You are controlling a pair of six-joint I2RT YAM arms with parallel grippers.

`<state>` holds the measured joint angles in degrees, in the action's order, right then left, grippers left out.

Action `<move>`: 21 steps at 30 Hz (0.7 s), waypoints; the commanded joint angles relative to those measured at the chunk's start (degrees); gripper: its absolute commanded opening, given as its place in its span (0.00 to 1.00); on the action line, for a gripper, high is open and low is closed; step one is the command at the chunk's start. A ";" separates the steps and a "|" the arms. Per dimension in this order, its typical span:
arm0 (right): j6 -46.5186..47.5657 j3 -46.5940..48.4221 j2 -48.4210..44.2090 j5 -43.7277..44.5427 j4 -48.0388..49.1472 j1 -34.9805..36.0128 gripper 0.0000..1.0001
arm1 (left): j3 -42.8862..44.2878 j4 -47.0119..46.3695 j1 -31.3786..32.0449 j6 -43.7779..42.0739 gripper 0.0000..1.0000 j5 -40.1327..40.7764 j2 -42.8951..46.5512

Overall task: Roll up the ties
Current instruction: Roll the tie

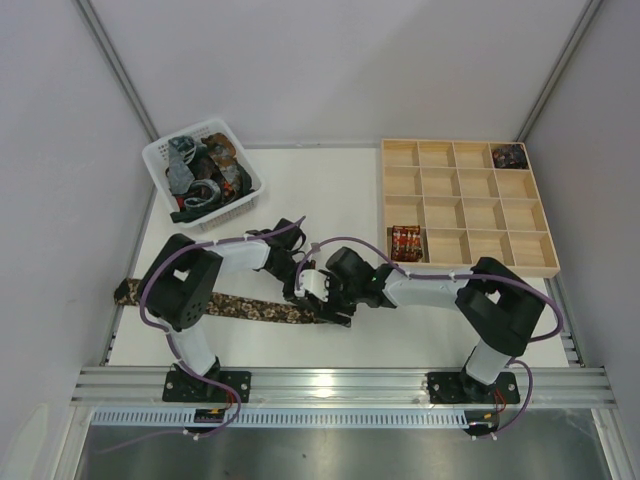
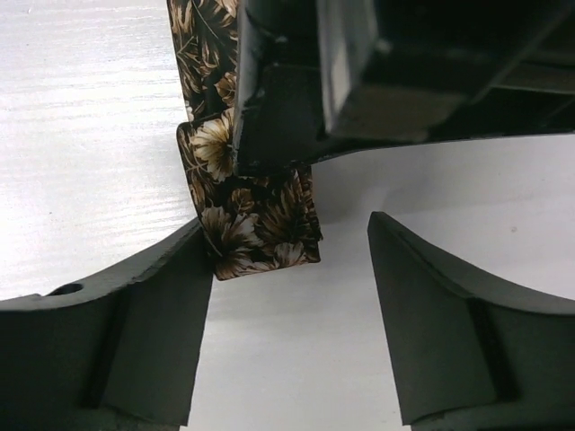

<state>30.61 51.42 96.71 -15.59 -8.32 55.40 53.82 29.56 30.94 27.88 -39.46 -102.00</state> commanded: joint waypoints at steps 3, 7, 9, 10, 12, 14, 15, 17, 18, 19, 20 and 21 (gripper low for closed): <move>0.41 1.14 2.26 3.03 0.41 1.03 0.67 | 1.81 -0.03 -0.53 -1.86 0.00 -0.70 -0.22; 0.24 0.79 2.08 2.94 -0.12 1.47 0.52 | 1.90 -0.21 -0.79 -1.69 0.00 -0.53 -0.05; -0.11 0.61 1.56 2.68 -0.65 1.56 0.46 | 1.99 -0.29 -1.14 -1.51 0.00 -0.35 -0.05; -0.29 0.18 1.38 2.76 -0.74 1.56 0.44 | 1.99 -0.29 -1.32 -1.51 0.00 -0.26 -0.13; -0.81 -0.26 0.51 2.76 -0.47 1.56 0.41 | 2.16 -0.29 -1.67 -1.42 0.00 -0.26 -0.31; -1.17 -0.97 -0.02 2.50 -0.30 1.56 0.42 | 2.51 -0.12 -2.02 -1.69 0.00 -0.18 -0.22; -1.25 -1.06 -0.55 2.50 -0.12 1.56 0.44 | 2.69 -0.03 -2.20 -1.69 0.01 -0.18 -0.22; -1.69 -1.58 -0.99 2.59 0.75 1.56 0.59 | 3.04 0.23 -2.37 -1.77 0.01 -0.18 -0.22; -1.96 -1.67 -1.25 2.50 1.11 1.64 0.64 | 3.13 0.41 -2.46 -1.86 0.01 -0.18 -0.22; -2.05 -1.59 -1.60 2.15 1.81 1.64 0.72 | 3.13 0.41 -2.46 -1.95 0.01 -0.09 -0.22; -2.31 -1.58 -1.70 1.80 2.33 1.56 0.76 | 3.13 0.58 -2.55 -2.04 0.00 -0.18 -0.13; -2.48 -1.50 -1.87 1.88 2.86 1.56 0.79 | 3.04 0.58 -2.55 -2.13 0.00 -0.09 -0.13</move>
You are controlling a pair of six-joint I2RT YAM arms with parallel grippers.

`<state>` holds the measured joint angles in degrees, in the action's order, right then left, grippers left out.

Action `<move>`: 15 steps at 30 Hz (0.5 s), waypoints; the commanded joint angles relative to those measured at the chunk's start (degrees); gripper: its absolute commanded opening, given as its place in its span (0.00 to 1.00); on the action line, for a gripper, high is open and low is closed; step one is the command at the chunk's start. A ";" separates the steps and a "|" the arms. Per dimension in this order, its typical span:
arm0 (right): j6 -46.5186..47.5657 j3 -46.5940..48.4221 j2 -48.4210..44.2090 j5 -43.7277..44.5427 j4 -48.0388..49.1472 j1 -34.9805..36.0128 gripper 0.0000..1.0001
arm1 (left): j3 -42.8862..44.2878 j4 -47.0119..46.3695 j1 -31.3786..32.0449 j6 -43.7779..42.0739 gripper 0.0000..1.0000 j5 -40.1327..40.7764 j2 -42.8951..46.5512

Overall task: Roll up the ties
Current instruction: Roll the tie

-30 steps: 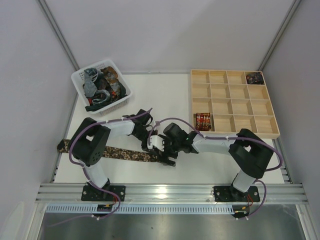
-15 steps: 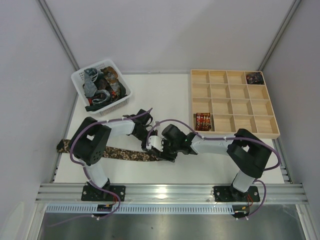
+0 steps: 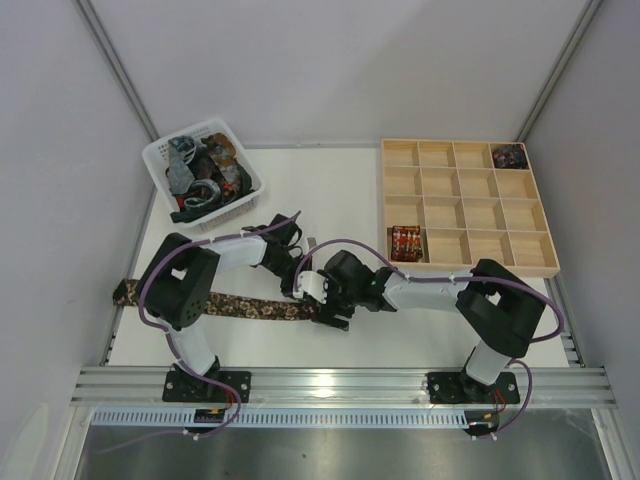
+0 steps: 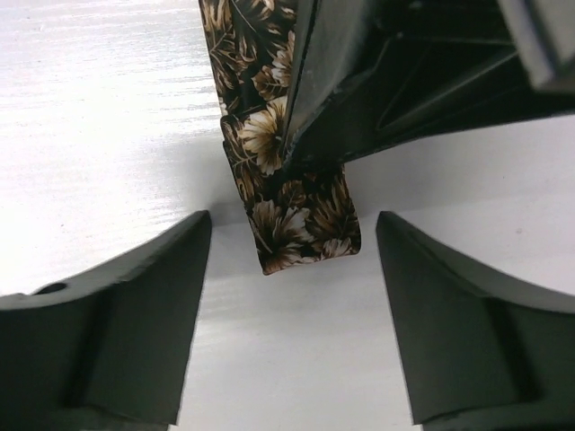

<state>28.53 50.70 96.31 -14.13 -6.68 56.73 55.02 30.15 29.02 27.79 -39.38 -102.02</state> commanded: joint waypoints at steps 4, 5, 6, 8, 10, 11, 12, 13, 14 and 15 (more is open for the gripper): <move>-1.20 0.45 -0.60 0.60 3.16 0.22 0.89 | 1.66 -0.09 -0.63 -2.13 0.01 -0.35 -0.11; -1.20 0.80 0.27 0.68 3.25 0.22 0.90 | 1.75 -0.01 -0.63 -2.13 0.01 -0.35 -0.11; -1.20 1.42 0.71 0.86 3.51 0.22 0.91 | 1.75 -0.01 -0.63 -2.13 0.00 -0.44 -0.11; -1.29 2.03 2.20 0.86 3.95 0.22 0.93 | 1.75 0.08 -0.71 -2.13 0.00 -0.35 -0.02; -1.38 3.09 3.35 0.25 4.04 0.31 0.92 | 1.75 0.08 -0.71 -2.21 0.00 -0.44 0.06; -1.64 3.44 4.40 -0.54 4.04 0.22 0.92 | 1.84 0.08 -0.80 -2.30 0.01 -0.44 0.06; -1.99 3.88 5.11 -0.72 4.21 0.22 0.92 | 1.84 0.17 -0.80 -2.30 0.00 -0.53 -0.02; -2.25 3.97 5.46 -0.81 4.91 0.22 0.93 | 1.93 0.26 -0.89 -2.30 0.00 -0.44 -0.02; -3.13 3.97 5.73 -0.72 5.44 0.22 0.92 | 1.93 0.17 -0.98 -2.39 0.00 -0.44 -0.02; -3.39 4.06 6.25 -0.64 5.79 0.31 0.92 | 1.93 0.08 -0.98 -2.39 0.01 -0.53 -0.02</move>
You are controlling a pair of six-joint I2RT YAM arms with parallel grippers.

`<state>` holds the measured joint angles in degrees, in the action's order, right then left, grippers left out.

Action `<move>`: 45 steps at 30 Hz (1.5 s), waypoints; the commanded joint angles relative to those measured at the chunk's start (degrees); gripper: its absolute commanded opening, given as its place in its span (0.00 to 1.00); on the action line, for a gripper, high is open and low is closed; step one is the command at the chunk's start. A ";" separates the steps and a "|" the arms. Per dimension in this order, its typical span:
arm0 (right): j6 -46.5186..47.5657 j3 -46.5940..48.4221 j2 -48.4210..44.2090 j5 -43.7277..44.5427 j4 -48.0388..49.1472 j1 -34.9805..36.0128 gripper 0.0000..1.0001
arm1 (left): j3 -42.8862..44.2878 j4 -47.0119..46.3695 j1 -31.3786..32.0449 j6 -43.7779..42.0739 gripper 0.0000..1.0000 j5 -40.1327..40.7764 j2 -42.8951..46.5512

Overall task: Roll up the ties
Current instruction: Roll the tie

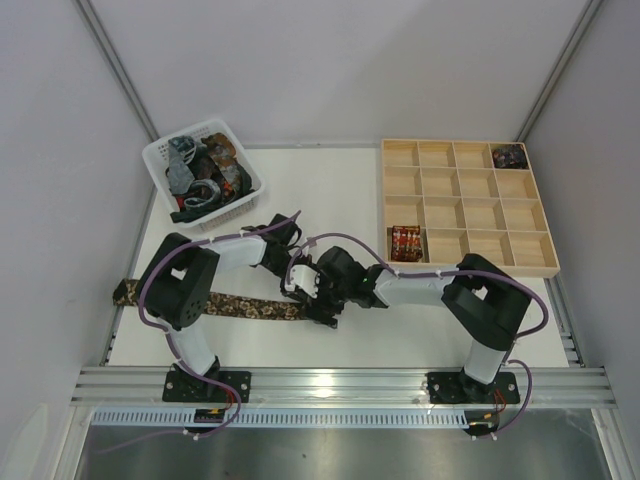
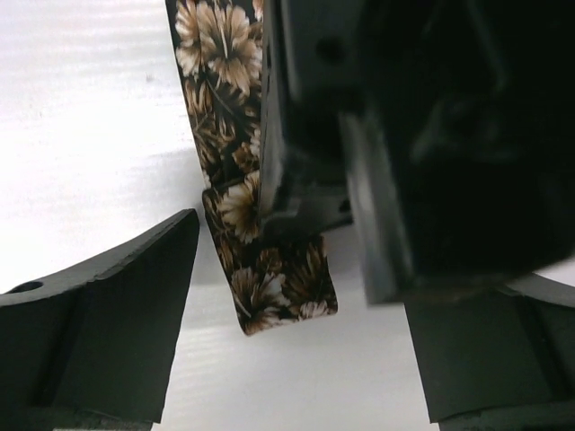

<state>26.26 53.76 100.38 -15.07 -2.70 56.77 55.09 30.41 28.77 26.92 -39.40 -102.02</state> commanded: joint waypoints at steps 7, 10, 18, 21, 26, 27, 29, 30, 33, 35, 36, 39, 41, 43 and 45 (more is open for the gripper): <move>-2.53 0.65 2.98 -1.36 1.65 0.18 0.73 | 1.77 -0.18 -1.26 -1.95 0.00 -0.68 -0.46; -3.32 0.82 3.16 -0.76 1.56 0.18 0.62 | 2.13 -0.09 -1.44 -2.13 0.01 -0.94 -0.73; -6.22 0.74 2.37 2.06 2.08 0.18 0.74 | 2.83 0.70 -1.97 -2.92 0.00 -1.03 -1.08; -7.89 -0.14 0.01 4.52 2.08 0.18 0.95 | 3.09 0.79 -2.14 -3.10 0.00 -1.21 -1.08; -11.22 -5.06 -6.67 10.84 4.72 0.18 1.00 | 4.15 1.14 -2.23 -3.27 0.01 -1.47 -1.52; -13.06 -5.59 -9.30 11.72 4.29 0.27 1.00 | 4.23 1.23 -2.23 -3.27 0.00 -1.47 -1.60; -15.00 -6.82 -11.95 14.01 3.14 0.18 1.00 | 4.50 1.40 -2.23 -3.45 0.00 -1.56 -1.69; -16.75 -7.26 -13.53 14.19 2.96 0.18 1.00 | 4.59 1.49 -2.32 -3.54 0.00 -1.56 -1.78; -20.89 -8.67 -19.33 14.63 -0.28 0.18 1.00 | 4.68 1.67 -2.41 -3.89 0.00 -1.56 -1.96; -25.54 -9.28 -23.29 14.19 -0.81 0.09 1.00 | 4.76 2.02 -2.41 -4.24 0.00 -1.56 -2.13; -27.82 -9.28 -24.25 13.93 -1.34 -0.08 1.00 | 4.76 2.10 -2.49 -4.50 0.00 -1.47 -2.31; -35.39 -6.49 -25.15 11.74 -5.28 -1.66 1.00 | 4.68 2.19 -2.58 -4.68 0.00 -1.47 -2.48; -40.57 -5.16 -24.27 10.77 -7.22 -2.54 1.00 | 4.68 2.46 -2.67 -4.77 0.00 -1.38 -2.31; -44.78 -4.37 -23.65 7.89 -8.37 -4.65 0.94 | 4.76 2.46 -2.76 -4.86 0.01 -1.30 -2.48; -51.72 -4.71 -22.60 4.28 -8.46 -7.62 0.87 | 4.76 2.54 -2.85 -4.86 0.00 -1.30 -2.57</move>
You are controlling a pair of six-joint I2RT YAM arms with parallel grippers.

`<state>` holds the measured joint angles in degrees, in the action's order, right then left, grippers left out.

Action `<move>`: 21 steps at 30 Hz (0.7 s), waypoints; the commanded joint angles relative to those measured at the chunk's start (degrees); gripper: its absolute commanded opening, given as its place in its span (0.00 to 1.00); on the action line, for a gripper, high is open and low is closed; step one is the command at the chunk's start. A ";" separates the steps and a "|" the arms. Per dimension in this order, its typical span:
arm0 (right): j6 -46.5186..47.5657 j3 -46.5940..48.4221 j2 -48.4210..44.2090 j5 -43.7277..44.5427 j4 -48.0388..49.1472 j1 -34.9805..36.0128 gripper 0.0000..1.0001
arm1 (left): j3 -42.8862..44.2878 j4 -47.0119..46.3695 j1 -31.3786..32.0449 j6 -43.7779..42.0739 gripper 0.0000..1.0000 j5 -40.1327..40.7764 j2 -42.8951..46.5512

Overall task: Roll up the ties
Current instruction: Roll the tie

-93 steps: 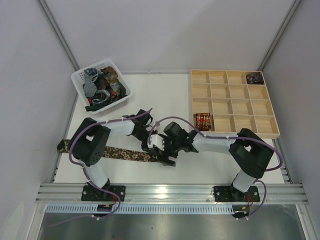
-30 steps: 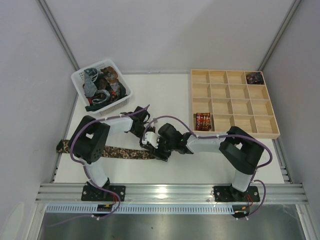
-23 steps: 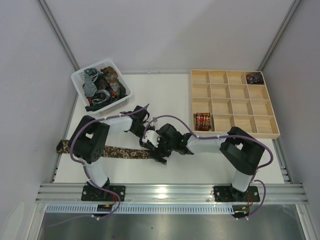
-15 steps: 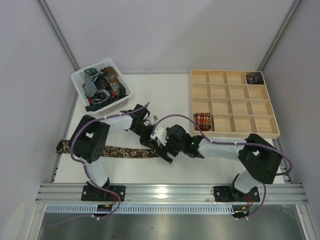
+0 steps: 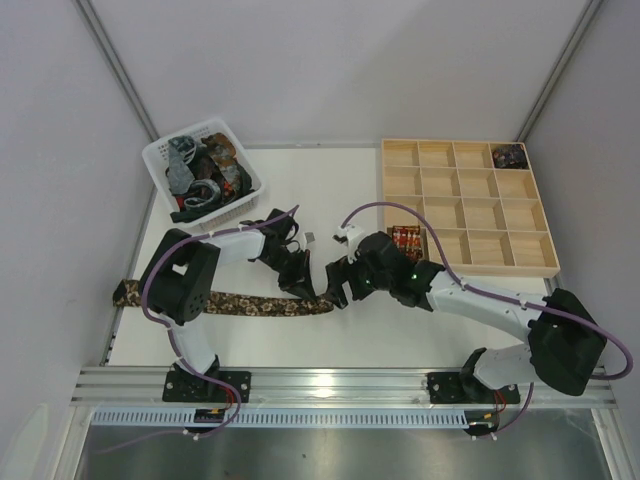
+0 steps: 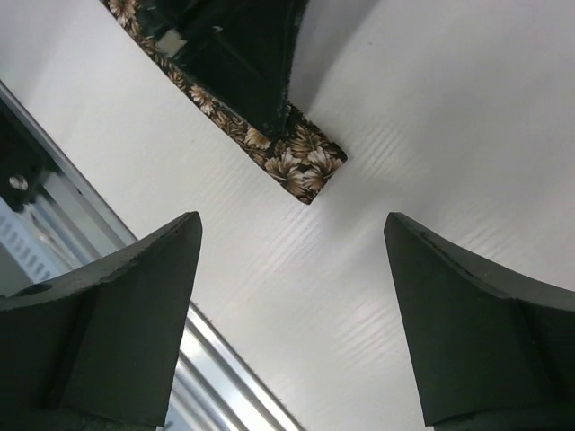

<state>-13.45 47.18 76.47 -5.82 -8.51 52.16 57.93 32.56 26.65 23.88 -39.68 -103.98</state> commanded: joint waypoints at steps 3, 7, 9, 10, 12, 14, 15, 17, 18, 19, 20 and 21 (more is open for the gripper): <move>-19.23 0.73 3.59 -11.02 -1.25 -6.10 0.79 | 2.01 0.40 -0.90 -1.82 0.00 -1.01 -0.69; -24.77 0.46 7.55 -16.49 1.13 -10.23 0.73 | 2.01 0.49 -1.08 -1.82 0.00 -0.93 -0.61; -26.96 1.16 11.14 -18.33 1.57 -10.68 0.72 | 1.92 0.58 -1.17 -1.99 0.01 -0.75 -0.61; -27.50 1.42 12.90 -19.82 2.18 -10.76 0.72 | 1.92 0.49 -1.25 -1.99 0.00 -0.75 -0.61; -28.20 2.83 15.72 -22.90 3.50 -10.85 0.67 | 1.75 0.49 -1.34 -1.99 0.00 -0.75 -0.78; -29.96 3.62 19.33 -24.14 4.64 -10.85 0.66 | 1.57 0.40 -1.43 -1.99 0.00 -0.75 -0.52; -30.49 3.80 20.29 -25.10 5.26 -10.85 0.65 | 1.57 0.40 -1.43 -1.99 0.01 -0.75 -0.60; -32.16 3.89 22.05 -26.08 6.92 -10.85 0.63 | 1.31 0.32 -1.60 -1.99 0.01 -0.75 -0.43; -32.51 3.80 22.41 -26.17 7.28 -10.85 0.62 | 1.22 0.23 -1.61 -1.99 0.00 -0.75 -0.34; -33.04 3.54 22.50 -26.52 7.89 -10.94 0.62 | 1.22 0.14 -1.61 -1.91 0.01 -0.75 -0.25; -33.82 3.27 22.85 -26.95 9.64 -10.94 0.62 | 1.22 0.14 -1.61 -1.91 0.00 -0.75 -0.25; -34.09 3.27 23.02 -26.96 9.83 -10.94 0.62 | 1.13 -0.03 -1.61 -1.82 0.01 -0.75 -0.25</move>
<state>-44.51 48.66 98.98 -30.20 -3.25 41.36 58.00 33.17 25.67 23.86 -39.70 -104.27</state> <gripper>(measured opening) 0.620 0.007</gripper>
